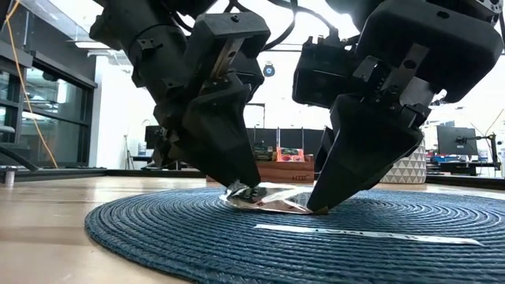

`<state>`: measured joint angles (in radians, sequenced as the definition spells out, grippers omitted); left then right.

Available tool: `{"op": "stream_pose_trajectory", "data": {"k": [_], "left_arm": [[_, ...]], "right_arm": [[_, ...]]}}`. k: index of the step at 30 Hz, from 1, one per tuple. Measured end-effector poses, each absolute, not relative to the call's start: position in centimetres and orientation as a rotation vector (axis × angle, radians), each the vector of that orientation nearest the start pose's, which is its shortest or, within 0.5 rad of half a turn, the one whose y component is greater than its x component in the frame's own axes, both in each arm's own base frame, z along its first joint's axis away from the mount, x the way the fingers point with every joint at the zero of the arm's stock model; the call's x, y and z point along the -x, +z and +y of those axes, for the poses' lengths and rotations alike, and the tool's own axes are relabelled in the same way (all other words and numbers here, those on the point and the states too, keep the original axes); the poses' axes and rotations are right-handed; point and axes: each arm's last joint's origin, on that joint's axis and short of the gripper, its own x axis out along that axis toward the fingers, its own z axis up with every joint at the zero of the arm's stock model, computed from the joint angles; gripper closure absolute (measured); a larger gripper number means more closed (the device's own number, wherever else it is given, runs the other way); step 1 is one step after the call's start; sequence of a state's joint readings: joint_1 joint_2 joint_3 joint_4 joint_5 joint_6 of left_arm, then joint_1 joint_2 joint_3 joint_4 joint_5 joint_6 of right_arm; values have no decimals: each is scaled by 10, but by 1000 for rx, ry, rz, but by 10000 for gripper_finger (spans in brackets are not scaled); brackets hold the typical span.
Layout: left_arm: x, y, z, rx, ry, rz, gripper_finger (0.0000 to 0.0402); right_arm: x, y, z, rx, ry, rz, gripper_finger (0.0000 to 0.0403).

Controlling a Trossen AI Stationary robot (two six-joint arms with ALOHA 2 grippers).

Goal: Pick & Place Tea
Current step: Put the brown tea bag into the middle section of the wooden organizer

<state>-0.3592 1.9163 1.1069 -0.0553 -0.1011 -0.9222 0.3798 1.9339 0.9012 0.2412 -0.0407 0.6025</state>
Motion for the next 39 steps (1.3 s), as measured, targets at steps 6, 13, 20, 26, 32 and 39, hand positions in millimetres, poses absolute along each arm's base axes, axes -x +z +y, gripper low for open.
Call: {"op": "stream_pose_trajectory", "data": {"k": [6,13,20,26,32,39], "left_arm": [[-361,142,-132,657,164,876,394],[-361,142,-131,622,181,865,399],[-362,143,-131,616,181,851,401],[-362,161,-130,539,146,801,401],[-362,196,-115,337,107,787,401],[-371,240,-94,17,0,856,401]], "right_arm": [[-333,102,134,-427,145,867,403],[-334,105,134,-431,151,858,403],[-331,132,131,-427,163,802,403],[-322,170,121,-401,175,747,403],[-302,216,101,-350,98,675,402],[-281,266,72,-303,69,522,402]]}}
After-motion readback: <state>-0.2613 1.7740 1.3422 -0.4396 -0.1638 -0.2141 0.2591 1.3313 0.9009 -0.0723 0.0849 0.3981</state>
